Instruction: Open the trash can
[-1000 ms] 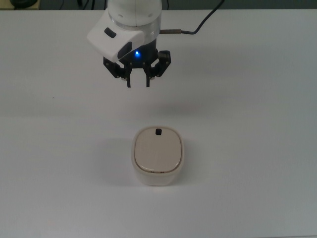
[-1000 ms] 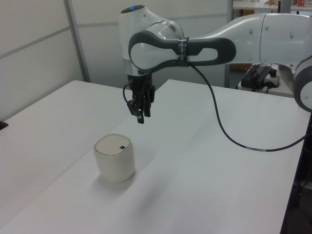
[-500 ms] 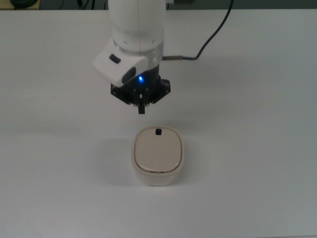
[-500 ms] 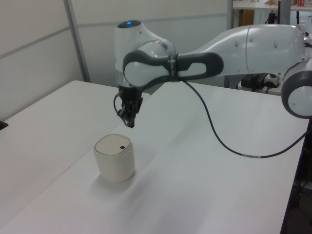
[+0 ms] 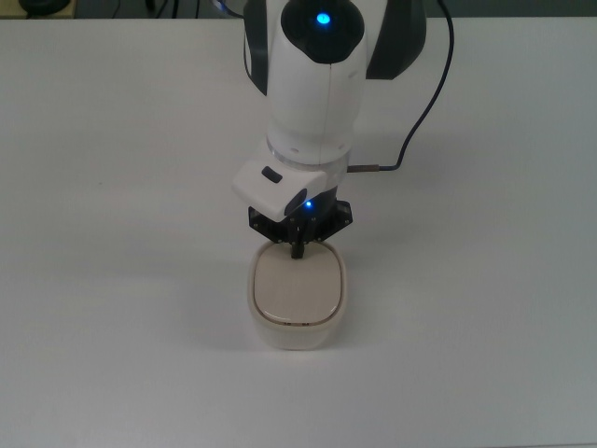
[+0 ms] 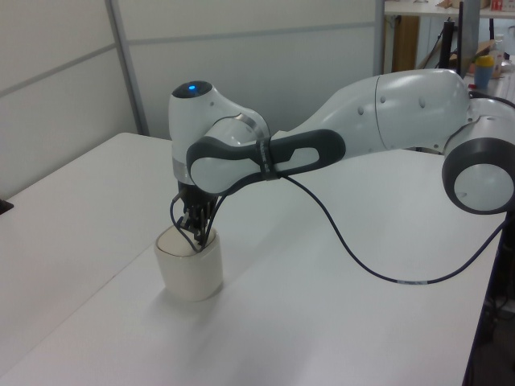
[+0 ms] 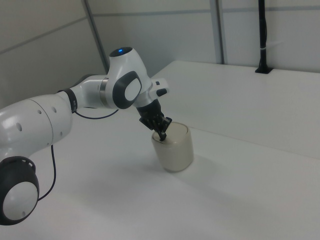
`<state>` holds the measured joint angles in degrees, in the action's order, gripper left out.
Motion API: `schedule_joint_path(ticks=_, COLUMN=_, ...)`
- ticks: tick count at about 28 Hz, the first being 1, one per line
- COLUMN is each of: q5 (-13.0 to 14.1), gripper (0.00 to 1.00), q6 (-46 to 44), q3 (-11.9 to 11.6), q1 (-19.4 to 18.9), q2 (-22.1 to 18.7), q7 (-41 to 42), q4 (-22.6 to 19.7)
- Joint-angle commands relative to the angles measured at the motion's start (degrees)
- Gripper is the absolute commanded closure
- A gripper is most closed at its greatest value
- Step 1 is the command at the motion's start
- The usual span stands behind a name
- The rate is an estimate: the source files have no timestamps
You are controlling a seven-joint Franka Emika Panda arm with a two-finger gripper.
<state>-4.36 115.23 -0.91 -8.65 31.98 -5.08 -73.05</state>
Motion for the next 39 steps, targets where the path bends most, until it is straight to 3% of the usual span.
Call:
schedule_joint_path(ticks=1, q5=-1.0, gripper=1.00, q6=1.1, q3=-0.7, q1=-0.8, q2=-0.7, q7=-1.4, q4=-1.0)
schedule_joint_path(ticks=29, q5=-1.2, gripper=1.00, q6=1.0, q3=-0.7, q1=-0.8, q2=1.5, q7=-0.9, q4=-1.6)
schedule_joint_path(ticks=35, q5=-0.3, gripper=1.00, q6=-0.8, q3=-0.9, q1=-0.5, q2=-2.7, q7=-1.3, q4=-1.3)
schedule_joint_path(ticks=39, q5=0.8, gripper=1.00, q6=-6.7, q3=-1.5, q1=0.0, q2=-6.8, q7=-1.4, q4=-0.9)
